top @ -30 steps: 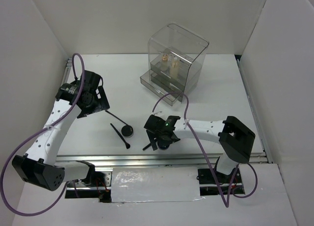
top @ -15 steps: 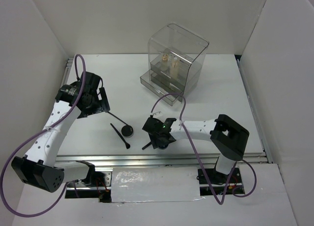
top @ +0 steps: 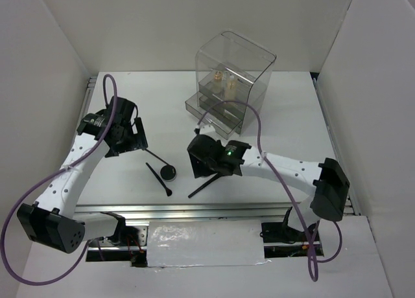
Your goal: Organize the makeup
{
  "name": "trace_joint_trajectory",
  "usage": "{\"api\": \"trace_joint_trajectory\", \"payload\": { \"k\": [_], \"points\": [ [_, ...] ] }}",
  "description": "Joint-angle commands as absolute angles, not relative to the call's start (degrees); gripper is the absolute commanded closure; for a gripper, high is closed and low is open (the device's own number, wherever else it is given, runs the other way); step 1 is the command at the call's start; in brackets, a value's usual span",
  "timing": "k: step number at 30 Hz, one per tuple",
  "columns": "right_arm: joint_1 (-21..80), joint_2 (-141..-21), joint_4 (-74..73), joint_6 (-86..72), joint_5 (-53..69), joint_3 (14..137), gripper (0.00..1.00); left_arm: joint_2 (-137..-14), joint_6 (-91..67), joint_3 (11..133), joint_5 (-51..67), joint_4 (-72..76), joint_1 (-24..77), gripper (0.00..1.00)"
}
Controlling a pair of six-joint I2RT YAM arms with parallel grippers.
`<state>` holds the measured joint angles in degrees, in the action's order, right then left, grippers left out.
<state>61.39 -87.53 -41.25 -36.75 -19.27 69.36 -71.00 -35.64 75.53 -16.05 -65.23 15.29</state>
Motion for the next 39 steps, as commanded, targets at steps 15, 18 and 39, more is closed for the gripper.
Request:
{"api": "trace_joint_trajectory", "payload": {
  "k": [15,18,39],
  "points": [
    [38.2,-110.5,-42.0,-16.1,-20.1,106.3,0.61,-75.8,-27.3,76.6,-10.2,-59.8,25.9,0.01],
    [36.8,-113.0,-42.0,-16.2,-19.0,108.3,0.59,-76.6,-26.2,76.6,-8.8,-58.4,27.4,0.01],
    [35.6,-115.8,-38.3,-17.8,-23.3,104.5,0.23,-78.0,-21.0,65.8,-4.7,-44.9,28.3,0.01]
  ]
}}
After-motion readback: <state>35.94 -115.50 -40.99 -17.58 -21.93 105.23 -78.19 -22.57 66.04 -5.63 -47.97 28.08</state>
